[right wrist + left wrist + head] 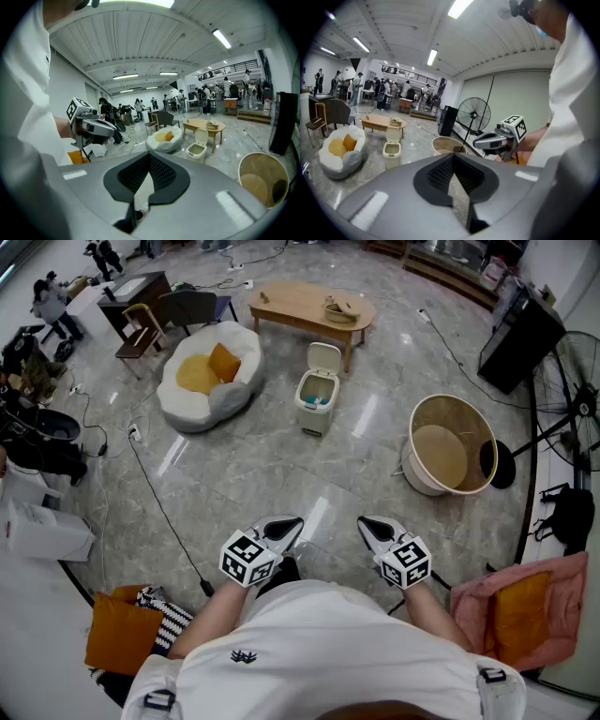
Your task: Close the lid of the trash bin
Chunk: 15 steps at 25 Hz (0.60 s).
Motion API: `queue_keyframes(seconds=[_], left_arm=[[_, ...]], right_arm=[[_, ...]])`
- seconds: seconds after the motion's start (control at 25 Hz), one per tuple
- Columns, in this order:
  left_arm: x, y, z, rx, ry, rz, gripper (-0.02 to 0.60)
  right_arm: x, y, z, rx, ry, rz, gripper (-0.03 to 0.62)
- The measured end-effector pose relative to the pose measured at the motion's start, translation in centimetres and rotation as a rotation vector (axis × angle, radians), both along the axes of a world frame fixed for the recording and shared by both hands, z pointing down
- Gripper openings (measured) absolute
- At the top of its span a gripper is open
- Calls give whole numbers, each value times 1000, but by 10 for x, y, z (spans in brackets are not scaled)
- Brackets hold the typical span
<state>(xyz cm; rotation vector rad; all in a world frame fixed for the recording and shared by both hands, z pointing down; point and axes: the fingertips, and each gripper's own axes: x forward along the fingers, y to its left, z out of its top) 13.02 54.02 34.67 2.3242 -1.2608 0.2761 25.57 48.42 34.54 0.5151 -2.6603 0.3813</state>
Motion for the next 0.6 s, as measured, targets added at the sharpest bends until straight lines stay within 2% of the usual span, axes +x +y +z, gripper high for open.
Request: queue_keyframes(seconds=[0.16, 0.28, 0.44, 0.6], left_arm=[[-72, -49, -16, 58, -16, 18, 55], [-112, -83, -26, 97, -27, 44, 55], [-162, -117, -20, 84, -59, 86, 55], [-188, -148, -6, 52, -33, 73, 55]], right_arm=[[-71, -39, -8, 29, -6, 7, 0], [-111, -73, -15, 43, -8, 23, 0], [-156, -108, -23, 32, -36, 82, 0], [-178, -134, -27, 18, -64, 130, 2]])
